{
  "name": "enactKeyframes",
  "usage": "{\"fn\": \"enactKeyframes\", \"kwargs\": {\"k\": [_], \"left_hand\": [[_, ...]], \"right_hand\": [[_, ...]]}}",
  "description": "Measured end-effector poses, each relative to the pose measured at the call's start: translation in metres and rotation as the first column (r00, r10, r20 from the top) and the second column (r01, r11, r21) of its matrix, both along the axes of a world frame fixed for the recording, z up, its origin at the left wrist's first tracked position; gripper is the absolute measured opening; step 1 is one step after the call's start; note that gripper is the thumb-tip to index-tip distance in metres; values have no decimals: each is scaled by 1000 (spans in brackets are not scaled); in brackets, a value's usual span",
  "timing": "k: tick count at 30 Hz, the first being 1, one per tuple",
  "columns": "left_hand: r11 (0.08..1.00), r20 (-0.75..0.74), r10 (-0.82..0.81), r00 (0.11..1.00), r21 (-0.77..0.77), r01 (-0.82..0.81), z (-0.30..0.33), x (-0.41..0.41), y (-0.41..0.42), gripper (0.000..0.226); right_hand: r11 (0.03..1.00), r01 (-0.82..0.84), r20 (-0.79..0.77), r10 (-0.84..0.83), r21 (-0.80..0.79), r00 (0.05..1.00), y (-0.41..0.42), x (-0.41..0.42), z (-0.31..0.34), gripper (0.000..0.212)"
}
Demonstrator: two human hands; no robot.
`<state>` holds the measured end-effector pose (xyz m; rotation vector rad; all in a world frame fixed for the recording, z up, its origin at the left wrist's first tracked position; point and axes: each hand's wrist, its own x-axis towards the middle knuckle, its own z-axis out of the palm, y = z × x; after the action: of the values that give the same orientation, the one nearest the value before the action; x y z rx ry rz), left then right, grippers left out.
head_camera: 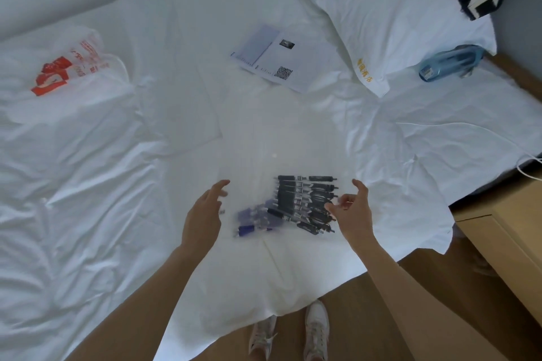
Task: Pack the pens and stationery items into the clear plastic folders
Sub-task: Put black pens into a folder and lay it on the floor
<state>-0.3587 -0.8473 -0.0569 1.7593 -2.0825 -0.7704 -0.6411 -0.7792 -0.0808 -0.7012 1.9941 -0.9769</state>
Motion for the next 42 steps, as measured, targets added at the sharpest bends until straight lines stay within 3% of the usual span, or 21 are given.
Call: {"fn": "enactKeyframes", "kwargs": {"k": [4, 8, 15, 19, 23, 26, 29, 30, 33, 35, 39, 42], "left_hand": [[992, -50, -30, 998, -122, 23, 42, -6, -12, 56], [969, -135, -30, 990, -246, -4, 96, -11, -25, 48], [859, -270, -131, 954, -512, -27, 259, -17, -70, 52], [792, -277, -191, 942, -611, -19, 345, -23, -88, 55], [744, -209, -254, 944, -666, 53, 406, -30, -91, 54], [704, -120, -309, 943, -695, 142, 433, -32, -93, 52], [701, -86, -336, 938, -688, 187, 445, -38, -99, 51], [697, -71, -349, 935, -687, 208, 447, -41, -102, 52], [691, -29, -397, 918, -667, 277, 449, -51, -110, 51], [674, -11, -434, 901, -668, 316, 451, -60, -113, 50], [615, 36, -466, 884, -705, 353, 453, -76, -115, 51], [585, 29, -503, 864, -724, 365, 454, -82, -115, 46]], "right_hand": [[993, 23, 111, -11, -112, 994, -8, -4, 35, 20], [972, 105, 246, -51, -210, 968, -16, -12, 82, 14], [933, 218, 539, -31, -287, 842, -24, -25, 186, 13], [875, 264, 668, 87, -406, 739, -23, -16, 232, 13], [858, 242, 692, 167, -453, 702, -25, -3, 251, 40], [837, 285, 752, 205, -466, 627, -28, 5, 255, 54], [788, 313, 762, 281, -531, 583, -25, 9, 257, 12], [776, 322, 759, 288, -542, 584, -24, 8, 257, 11], [763, 358, 764, 263, -539, 589, -23, 3, 258, 20], [752, 374, 766, 261, -543, 588, -22, -2, 258, 40], [721, 387, 757, 288, -575, 587, -21, -12, 258, 61], [708, 421, 772, 278, -567, 572, -21, -18, 262, 52]]}}
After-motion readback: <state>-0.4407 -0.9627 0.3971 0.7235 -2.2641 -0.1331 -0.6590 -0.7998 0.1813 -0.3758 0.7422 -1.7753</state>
